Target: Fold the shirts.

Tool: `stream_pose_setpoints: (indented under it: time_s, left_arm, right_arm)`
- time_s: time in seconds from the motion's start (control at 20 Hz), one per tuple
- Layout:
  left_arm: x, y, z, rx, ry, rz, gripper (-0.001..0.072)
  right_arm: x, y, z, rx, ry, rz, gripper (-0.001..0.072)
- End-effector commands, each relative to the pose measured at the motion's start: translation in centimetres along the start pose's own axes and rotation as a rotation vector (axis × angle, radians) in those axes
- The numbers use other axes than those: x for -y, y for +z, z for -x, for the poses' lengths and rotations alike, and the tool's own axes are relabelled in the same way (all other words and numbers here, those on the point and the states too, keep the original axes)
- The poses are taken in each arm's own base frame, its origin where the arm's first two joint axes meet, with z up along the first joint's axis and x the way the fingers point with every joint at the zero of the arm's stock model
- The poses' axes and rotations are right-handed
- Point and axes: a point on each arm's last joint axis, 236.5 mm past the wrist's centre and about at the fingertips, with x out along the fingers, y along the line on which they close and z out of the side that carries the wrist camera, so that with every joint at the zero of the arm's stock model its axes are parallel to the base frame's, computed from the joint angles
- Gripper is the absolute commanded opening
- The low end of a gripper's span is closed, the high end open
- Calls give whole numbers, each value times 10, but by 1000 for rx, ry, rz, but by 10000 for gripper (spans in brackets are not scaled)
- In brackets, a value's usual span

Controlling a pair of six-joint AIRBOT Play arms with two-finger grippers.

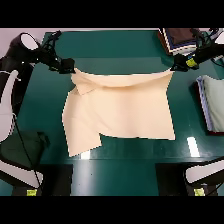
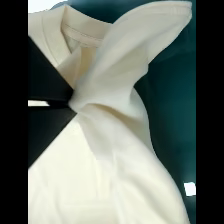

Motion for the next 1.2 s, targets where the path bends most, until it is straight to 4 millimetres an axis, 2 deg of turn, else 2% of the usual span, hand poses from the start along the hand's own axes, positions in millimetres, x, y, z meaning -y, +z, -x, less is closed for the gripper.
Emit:
stream_pose_setpoints:
  time_s: [0.0, 0.1, 0.15, 0.2, 0.25, 0.5, 0.65, 0.8, 0.9, 1.0, 1.15]
  left_arm:
    - [-5, 4, -9, 11, 6, 1, 25]
    - [-6, -1, -9, -9, 10, 4, 26]
    - [-8, -5, -8, -27, 18, 5, 111]
    - [-11, -11, -6, -55, 19, 11, 473]
    - [-16, -18, -1, -86, 22, 49, 628]
    - [-57, -70, 38, -206, 72, 133, 609]
    - [-77, -127, 45, -229, 106, 192, 609]
    - [-95, -197, 39, -276, 122, 260, 609]
    - [-100, -231, 30, -318, 121, 302, 609]
    - [-99, -251, 19, -347, 100, 292, 609]
    - [-88, -255, 4, -309, 36, 314, 608]
  right_arm:
    - [-2, 15, 2, 29, -9, 18, 14]
    - [1, 14, 7, 24, -9, 11, 32]
    - [1, 8, 7, -1, -7, 9, 252]
    - [6, 2, 9, -27, -8, 0, 382]
    - [7, -7, 11, -64, -4, -2, 382]
    - [6, -59, 31, -166, 6, 36, 366]
    - [-2, -96, 38, -180, 9, 39, 366]
    - [-11, -126, 38, -170, 10, 41, 366]
    - [-17, -134, 36, -143, 9, 50, 366]
    - [-23, -143, 33, -132, 12, 63, 366]
    - [-29, -152, 32, -141, 22, 71, 366]
